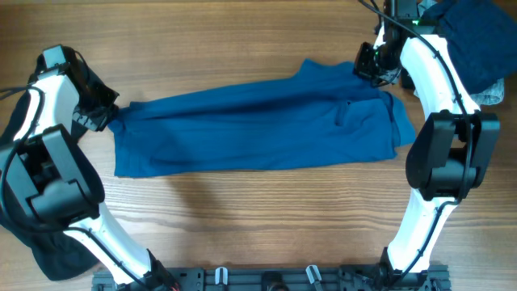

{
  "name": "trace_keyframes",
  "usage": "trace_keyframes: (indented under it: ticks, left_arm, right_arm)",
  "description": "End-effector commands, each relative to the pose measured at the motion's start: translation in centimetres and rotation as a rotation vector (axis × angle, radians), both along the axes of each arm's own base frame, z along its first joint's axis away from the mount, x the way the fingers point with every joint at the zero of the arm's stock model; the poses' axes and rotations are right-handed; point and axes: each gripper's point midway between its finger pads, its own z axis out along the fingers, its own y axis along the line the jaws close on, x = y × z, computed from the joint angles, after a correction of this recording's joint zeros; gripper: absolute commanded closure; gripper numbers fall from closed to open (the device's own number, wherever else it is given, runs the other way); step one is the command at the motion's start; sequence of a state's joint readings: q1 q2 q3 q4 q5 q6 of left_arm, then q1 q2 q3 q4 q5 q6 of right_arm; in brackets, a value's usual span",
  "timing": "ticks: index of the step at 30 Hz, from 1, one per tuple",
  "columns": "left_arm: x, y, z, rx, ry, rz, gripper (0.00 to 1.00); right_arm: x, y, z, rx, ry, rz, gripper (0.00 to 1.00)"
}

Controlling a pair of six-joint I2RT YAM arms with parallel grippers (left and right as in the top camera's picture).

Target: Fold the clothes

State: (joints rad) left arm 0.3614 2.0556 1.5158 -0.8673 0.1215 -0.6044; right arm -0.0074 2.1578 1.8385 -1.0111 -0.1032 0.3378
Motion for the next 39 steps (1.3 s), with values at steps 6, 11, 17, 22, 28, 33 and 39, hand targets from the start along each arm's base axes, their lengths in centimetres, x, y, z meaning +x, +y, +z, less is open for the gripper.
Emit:
trace_keyframes:
  ticks: [6, 11, 17, 22, 28, 33, 39]
  left_arm:
    - [0.4, 1.2, 8.8, 0.103, -0.172, -0.005, 0.96]
    - [-1.6, -1.7, 8.2, 0.058, -0.072, -0.055, 0.96]
    - [-3.2, -3.7, 7.7, 0.071, 0.022, -0.104, 0.96]
    - [-4.3, -3.2, 7.5, 0.098, 0.073, -0.098, 0.96]
    - [-5.5, -3.1, 7.4, 0.107, 0.124, -0.099, 0.96]
    - [-6.3, -3.3, 7.3, 0.097, 0.156, -0.101, 0.96]
    - [-7.9, -3.5, 7.3, 0.09, 0.221, -0.105, 0.85]
  right_arm:
    - [-0.6, -1.9, 1.3, -0.079, -0.006, -0.059, 0.96]
    - [-1.3, -1.9, 1.2, -0.079, 0.022, -0.058, 0.96]
    - [-1.9, -3.2, 2.7, -0.147, 0.014, -0.119, 0.95]
    - [-3.0, -3.7, 5.2, -0.171, -0.005, -0.139, 0.96]
    - [-5.1, -4.0, 5.0, -0.187, 0.074, -0.163, 0.96]
    - [-6.8, -4.0, 4.8, -0.192, 0.145, -0.157, 0.96]
    - [-8.6, -4.5, 4.7, -0.232, 0.216, -0.149, 0.87]
